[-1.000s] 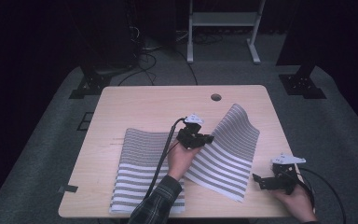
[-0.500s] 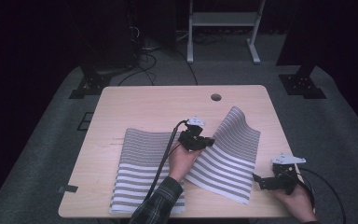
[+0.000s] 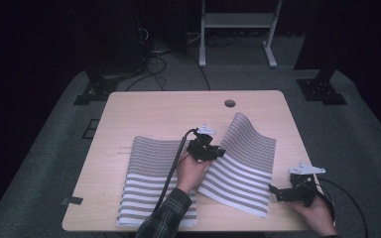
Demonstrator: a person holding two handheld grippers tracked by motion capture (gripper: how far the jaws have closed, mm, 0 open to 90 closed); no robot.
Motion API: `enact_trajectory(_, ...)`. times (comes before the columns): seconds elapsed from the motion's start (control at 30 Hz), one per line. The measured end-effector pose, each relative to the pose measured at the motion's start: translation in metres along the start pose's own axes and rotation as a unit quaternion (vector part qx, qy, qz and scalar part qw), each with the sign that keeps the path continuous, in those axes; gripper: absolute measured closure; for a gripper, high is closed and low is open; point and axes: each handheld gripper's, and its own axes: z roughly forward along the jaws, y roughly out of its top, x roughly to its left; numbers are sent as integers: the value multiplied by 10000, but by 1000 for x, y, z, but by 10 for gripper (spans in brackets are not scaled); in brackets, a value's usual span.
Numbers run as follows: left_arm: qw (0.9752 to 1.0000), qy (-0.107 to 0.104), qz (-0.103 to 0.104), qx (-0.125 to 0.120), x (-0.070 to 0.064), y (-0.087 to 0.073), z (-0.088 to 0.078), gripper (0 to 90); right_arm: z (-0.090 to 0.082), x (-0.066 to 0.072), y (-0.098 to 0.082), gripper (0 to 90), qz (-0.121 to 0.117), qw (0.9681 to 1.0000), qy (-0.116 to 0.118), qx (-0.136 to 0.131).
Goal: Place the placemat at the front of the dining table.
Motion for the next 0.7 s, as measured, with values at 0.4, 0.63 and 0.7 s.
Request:
enact_trajectory(0.4, 9996, 279, 9, 19, 6, -8, -8, 647, 0, 0, 0, 0, -1, 10000, -1, -1)
enact_trajectory(0.63, 9993, 364, 61, 46, 8, -8, -16, 612, 0, 0, 0, 0, -1, 10000, -2, -1)
enact_trajectory(0.7, 9991, 410, 97, 52, 8, -9, -20, 581, 0, 0, 0, 0, -2, 10000, -1, -1)
